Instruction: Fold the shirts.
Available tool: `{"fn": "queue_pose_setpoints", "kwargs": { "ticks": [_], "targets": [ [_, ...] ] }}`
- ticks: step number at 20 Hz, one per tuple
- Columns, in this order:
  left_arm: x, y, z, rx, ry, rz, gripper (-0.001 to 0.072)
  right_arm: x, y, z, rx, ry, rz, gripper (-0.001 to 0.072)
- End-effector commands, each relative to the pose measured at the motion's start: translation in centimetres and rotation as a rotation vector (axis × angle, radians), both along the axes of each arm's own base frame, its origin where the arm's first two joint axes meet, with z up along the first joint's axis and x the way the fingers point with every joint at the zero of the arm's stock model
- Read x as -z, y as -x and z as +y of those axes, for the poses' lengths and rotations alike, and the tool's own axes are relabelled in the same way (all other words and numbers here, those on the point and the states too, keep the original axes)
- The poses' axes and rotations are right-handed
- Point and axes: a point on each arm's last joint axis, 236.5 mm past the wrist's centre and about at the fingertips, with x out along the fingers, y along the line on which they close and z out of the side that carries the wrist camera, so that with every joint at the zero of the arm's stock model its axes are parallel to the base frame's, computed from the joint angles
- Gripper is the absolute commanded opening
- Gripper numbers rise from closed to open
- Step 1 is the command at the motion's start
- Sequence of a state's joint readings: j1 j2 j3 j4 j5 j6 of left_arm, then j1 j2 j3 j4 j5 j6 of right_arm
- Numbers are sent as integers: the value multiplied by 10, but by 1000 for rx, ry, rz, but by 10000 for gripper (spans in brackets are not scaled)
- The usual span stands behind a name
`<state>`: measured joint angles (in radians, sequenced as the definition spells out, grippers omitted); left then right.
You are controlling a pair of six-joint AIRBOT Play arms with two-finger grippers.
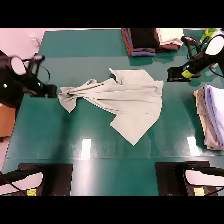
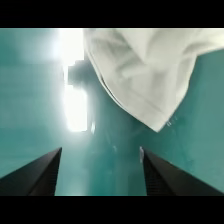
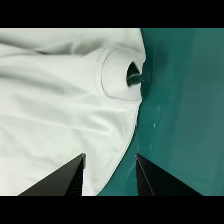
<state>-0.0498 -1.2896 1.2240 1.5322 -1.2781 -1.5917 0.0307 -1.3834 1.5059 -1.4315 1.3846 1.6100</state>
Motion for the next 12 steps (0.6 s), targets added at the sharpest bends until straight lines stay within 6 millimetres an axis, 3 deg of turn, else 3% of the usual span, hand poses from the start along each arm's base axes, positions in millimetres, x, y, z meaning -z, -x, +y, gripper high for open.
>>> {"fn": "queue_pose_setpoints", "kwargs": {
  "ticks": [1, 7, 12],
  "targets": [
    [51, 27, -27, -74, 144, 46, 589, 13, 18, 8, -10, -24, 45, 389],
    [83, 14, -45, -141, 239, 36, 589, 34, 29, 34, -70, -21, 77, 389],
    [84, -4, -50, -173, 279, -26, 588, 34, 29, 45, -84, -25, 68, 389]
  ]
}}
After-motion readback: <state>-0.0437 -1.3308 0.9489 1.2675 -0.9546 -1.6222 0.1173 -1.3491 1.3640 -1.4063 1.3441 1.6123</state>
